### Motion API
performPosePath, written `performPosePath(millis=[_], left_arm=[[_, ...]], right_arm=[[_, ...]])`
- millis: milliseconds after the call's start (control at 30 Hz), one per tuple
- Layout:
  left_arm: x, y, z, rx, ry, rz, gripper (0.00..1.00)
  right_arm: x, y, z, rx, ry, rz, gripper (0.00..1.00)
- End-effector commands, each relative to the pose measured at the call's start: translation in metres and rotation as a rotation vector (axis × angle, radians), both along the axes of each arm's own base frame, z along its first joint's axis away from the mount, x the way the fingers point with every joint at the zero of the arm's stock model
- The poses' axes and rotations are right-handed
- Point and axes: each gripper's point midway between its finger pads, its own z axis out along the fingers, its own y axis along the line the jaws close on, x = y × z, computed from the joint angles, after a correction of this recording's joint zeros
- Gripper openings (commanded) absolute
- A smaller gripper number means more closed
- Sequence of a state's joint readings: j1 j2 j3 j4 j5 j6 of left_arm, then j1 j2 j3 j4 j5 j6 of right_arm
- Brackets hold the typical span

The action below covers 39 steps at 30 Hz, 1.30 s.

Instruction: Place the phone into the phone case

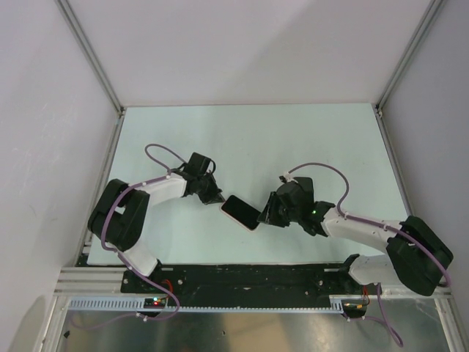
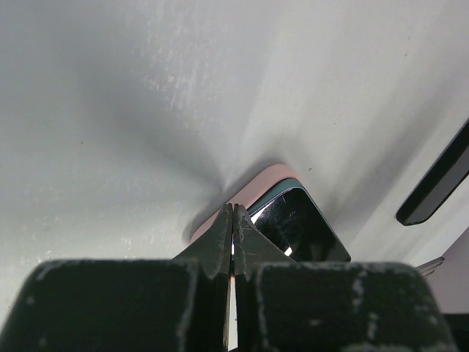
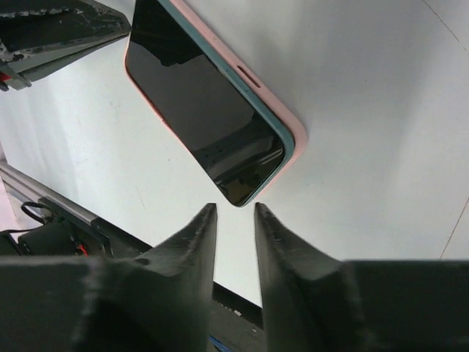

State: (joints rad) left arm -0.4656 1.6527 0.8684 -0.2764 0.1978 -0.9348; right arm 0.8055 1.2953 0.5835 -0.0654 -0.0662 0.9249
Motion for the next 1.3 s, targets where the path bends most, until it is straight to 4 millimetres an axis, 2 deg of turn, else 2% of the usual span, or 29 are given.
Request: performPosePath(millis=[0,67,233,367,600,767,1267], left_arm=[[-0.002,-0.013,0.014,-0.048,0.005,-0.036,0.00],[-0.002,-0.013,0.014,-0.051,0.007,-0.038,0.00],[-0.001,-0.014,0.014,-0.054,0.007,-0.043,0.00],[-0.001,-0.015,0.014,-0.054,0.008,-0.045,0.00],[-0.002,-0.014,0.012,-0.051,0.015,-0.045,0.00],[-0.002,-0.013,0.012,-0.051,0.015,-0.044,0.00],[-0.002,-0.013,0.011,-0.052,0.016,-0.043,0.00]], right_arm=[[0.001,-0.007,0.007,-0.108,-0.066,0.012,0.25],[-0.002,-0.005,0.002,-0.124,-0.061,0.024,0.17],[0.000,-0.001,-0.009,-0.154,-0.068,0.031,0.08],[0.002,0.005,-0.013,-0.162,-0.072,0.046,0.06],[0.002,0.013,-0.013,-0.185,-0.092,0.058,0.05],[0.002,0.011,-0.007,-0.200,-0.124,0.053,0.05],[-0.002,0.018,-0.016,-0.213,-0.105,0.079,0.04]])
